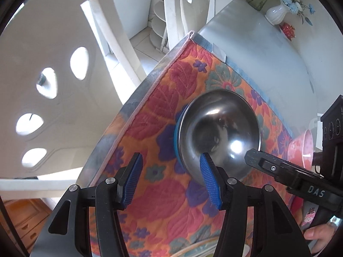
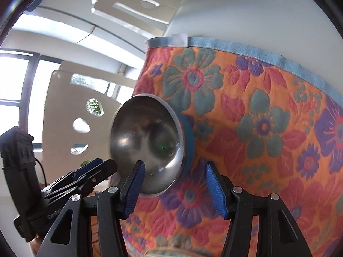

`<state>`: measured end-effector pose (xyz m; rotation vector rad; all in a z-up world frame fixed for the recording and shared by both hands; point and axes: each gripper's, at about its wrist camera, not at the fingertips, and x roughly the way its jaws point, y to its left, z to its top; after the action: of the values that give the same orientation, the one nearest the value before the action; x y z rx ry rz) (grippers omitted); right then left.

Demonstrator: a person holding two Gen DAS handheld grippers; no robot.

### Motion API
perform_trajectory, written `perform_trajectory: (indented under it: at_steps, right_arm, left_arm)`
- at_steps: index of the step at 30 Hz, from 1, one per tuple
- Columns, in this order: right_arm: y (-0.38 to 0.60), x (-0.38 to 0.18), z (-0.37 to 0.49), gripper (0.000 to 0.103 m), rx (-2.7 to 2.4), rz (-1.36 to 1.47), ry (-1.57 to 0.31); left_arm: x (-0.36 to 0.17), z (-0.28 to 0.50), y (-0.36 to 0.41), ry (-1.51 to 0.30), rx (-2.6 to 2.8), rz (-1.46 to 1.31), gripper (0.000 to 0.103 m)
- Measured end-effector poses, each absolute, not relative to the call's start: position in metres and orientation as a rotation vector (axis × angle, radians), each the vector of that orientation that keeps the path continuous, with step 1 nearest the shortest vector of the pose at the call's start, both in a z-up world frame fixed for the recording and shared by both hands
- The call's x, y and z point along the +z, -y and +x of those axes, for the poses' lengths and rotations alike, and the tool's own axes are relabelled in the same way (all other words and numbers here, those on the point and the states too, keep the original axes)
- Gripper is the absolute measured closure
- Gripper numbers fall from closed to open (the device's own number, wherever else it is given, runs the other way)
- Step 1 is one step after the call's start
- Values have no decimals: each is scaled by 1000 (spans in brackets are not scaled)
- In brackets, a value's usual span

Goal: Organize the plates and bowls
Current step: 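Release the plate and move both tools to the blue-based steel bowl, then grip the rim of the steel bowl with both tools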

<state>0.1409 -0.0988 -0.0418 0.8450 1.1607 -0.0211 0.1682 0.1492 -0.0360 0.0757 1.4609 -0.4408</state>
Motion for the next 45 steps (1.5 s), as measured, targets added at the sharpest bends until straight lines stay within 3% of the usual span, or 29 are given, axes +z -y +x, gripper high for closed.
perform_trajectory:
  at_steps: [11,13,16,18,21,25,45]
  right_arm:
    - [101,-78,160,47,3,896,-1174]
    - [99,-79,160,51,20,894,-1184]
    - [93,-80,164,54,38,877,-1195]
    - [89,-80,166,57,50,869,-1198]
    - [82,-82,170,68,51,864,-1203]
    - [75,-83,173,76,25,821,-1218]
    - [89,-53,141,79,-4,781,-1185]
  left_arm:
    - [-74,182,-133,-1518,-440,86,53]
    - [-77,183,-132,-1525,-435,89,55]
    - [-82,182,-132,-1532,-428,83,61]
    - [-82,181,-131,-1526,-455,61,76]
    - [-81,180,-124,-1514,-484,66,87]
    - [-77,178,-121,-1490,-478,67,89]
    - [-41,146,-111,-1463,-470,46,90]
